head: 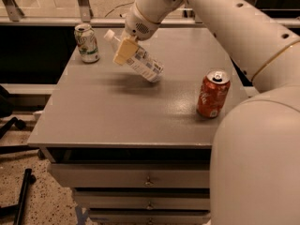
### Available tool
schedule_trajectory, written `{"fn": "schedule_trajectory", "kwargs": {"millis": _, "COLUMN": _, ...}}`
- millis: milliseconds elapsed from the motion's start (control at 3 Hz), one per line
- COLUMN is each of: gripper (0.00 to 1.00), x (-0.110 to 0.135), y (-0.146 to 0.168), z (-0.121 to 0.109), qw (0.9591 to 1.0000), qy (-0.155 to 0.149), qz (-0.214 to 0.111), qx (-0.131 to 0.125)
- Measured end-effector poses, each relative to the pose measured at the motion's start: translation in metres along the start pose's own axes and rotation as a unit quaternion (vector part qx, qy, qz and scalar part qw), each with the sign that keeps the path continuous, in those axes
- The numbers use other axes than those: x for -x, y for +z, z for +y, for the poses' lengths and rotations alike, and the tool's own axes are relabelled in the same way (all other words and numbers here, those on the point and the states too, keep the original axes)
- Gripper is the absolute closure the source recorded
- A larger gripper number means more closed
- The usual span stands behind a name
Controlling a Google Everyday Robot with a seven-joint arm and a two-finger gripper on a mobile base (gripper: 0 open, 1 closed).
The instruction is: Knock blue plastic bottle over
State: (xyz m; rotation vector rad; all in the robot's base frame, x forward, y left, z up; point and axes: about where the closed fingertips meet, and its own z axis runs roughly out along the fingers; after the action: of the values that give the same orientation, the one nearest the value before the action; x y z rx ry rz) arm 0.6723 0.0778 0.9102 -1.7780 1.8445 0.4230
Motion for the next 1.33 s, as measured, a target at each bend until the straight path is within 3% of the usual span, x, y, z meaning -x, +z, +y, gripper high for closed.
{"fn": "schedule_trajectory", "kwargs": {"millis": 667, "gripper": 1.00, "x": 0.010, "y": 0.032, "z": 0.007, "qw": 0.9995, "qy": -0.001, "qz": -0.008, "qx": 0.029}}
{"fn": "schedule_trajectory", "kwargs": {"millis": 1333, "gripper": 1.00, "x": 0.004, "y": 0.055, "z": 0.021, "qw": 0.9961, "qy": 0.005, "qz": 0.009, "qx": 0.088}}
